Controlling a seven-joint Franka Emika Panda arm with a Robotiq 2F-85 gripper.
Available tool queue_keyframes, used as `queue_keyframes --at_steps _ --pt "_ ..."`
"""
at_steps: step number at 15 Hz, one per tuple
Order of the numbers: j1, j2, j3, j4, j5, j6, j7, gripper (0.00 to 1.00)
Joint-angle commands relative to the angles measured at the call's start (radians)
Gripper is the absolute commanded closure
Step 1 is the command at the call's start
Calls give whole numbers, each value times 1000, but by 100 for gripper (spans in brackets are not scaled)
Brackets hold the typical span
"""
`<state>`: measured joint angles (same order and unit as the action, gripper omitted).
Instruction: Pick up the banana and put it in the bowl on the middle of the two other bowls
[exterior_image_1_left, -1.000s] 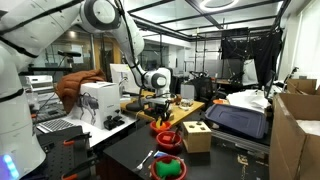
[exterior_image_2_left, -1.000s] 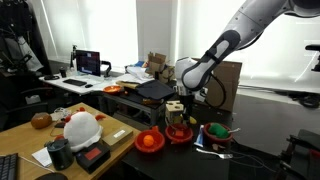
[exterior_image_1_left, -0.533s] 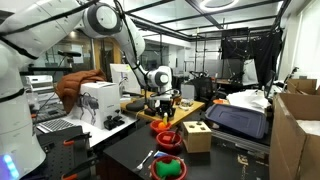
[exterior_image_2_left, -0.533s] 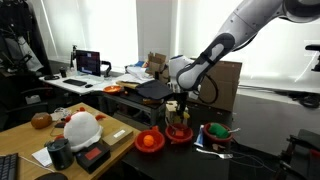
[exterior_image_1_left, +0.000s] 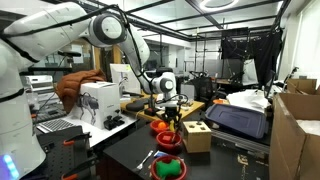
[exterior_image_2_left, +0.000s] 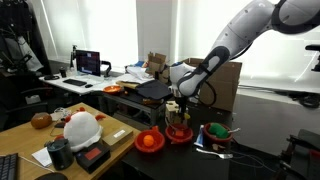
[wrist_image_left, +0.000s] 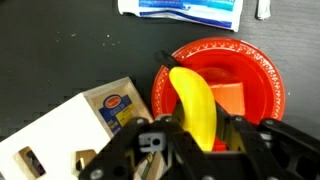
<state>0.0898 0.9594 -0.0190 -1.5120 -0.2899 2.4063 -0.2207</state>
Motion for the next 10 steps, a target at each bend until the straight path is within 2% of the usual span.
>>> queue_keyframes --at_steps 1,9,10 --pt "-23 20 30 50 4 17 -60 93" --pt "-55 58 30 80 -17 22 -179 93" --pt "-62 55 36 70 -19 32 -204 90"
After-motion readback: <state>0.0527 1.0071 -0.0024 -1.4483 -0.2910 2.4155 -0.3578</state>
